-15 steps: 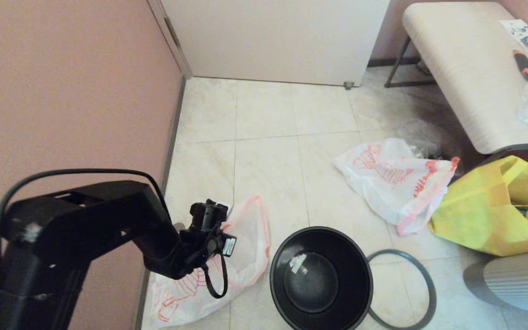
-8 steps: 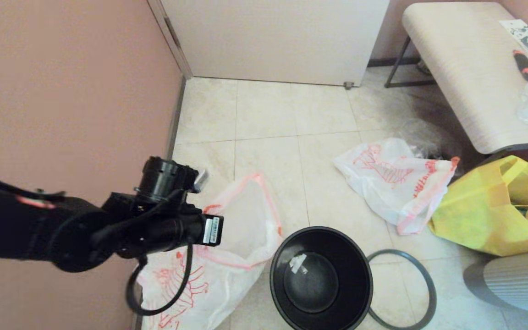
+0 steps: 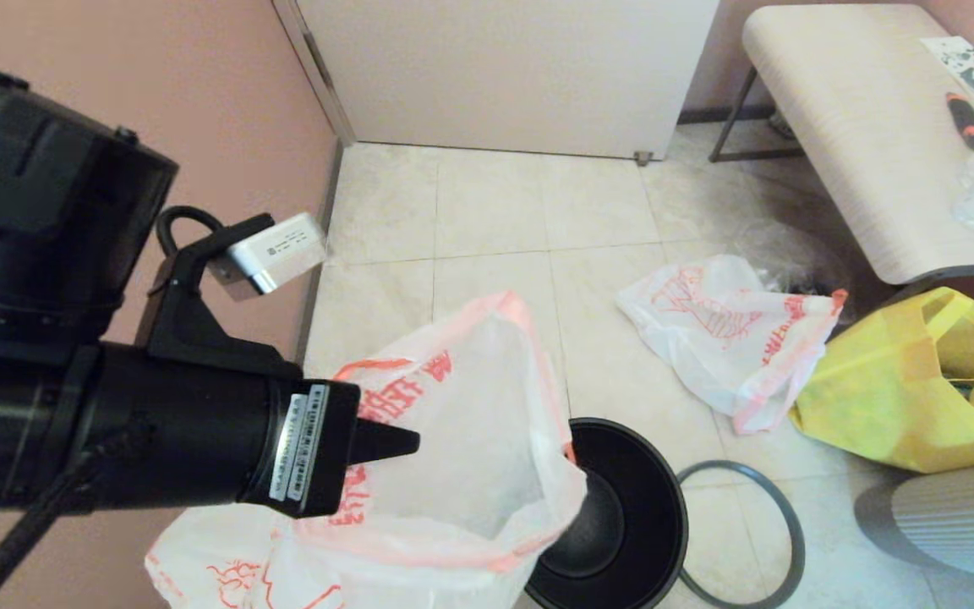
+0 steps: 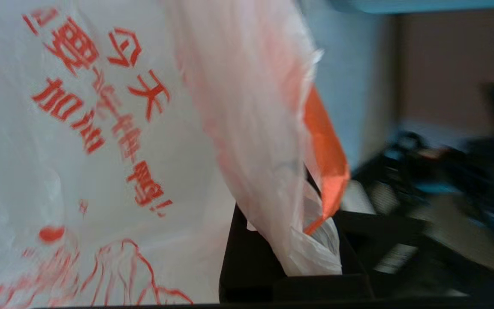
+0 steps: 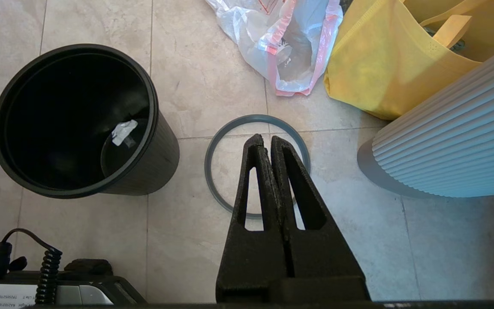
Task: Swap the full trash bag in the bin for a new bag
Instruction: Put the new garbage bag on the trash can
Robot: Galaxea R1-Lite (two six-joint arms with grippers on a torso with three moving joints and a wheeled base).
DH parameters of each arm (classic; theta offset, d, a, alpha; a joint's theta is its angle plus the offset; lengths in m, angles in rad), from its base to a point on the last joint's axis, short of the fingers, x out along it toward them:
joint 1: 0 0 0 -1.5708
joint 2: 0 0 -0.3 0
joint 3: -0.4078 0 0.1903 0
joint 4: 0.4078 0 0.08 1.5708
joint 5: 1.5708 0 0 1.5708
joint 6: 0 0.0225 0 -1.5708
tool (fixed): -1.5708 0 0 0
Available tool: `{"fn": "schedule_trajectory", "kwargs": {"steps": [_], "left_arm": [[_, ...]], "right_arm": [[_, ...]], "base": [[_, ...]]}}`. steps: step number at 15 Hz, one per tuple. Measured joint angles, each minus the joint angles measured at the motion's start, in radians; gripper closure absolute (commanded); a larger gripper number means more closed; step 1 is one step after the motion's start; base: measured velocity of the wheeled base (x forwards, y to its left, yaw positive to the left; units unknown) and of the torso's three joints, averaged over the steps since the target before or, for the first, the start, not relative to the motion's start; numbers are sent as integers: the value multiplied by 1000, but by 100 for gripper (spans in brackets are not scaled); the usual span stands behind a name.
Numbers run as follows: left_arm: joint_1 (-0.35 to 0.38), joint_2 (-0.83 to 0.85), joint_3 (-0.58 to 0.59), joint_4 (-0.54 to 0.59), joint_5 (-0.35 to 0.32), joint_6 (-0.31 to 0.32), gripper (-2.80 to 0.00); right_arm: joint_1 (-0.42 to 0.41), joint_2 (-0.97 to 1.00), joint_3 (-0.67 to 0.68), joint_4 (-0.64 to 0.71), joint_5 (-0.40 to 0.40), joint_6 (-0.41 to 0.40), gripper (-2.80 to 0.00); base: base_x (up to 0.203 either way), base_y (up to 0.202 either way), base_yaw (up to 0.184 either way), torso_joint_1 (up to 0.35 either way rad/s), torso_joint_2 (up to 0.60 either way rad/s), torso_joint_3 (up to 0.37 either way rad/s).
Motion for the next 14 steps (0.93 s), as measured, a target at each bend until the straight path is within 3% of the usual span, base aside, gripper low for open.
{"fn": "schedule_trajectory", "kwargs": {"steps": [3,8,10,14], "left_arm": [[-21,63,-59,-75,-154,6,0],[-23,244,-178,-232,-234,33,0],[-33,299,-231,-238,-297,-14,0],[-87,343,-324,-234,-344,-118,0]], "right_arm": [[0,0,0,0,0,0,0],[0,0,0,0,0,0,0],[0,0,0,0,0,0,0],[0,0,0,0,0,0,0]], "base": [[0,0,0,0,0,0],[0,0,0,0,0,0],[0,0,0,0,0,0],[0,0,0,0,0,0]]}}
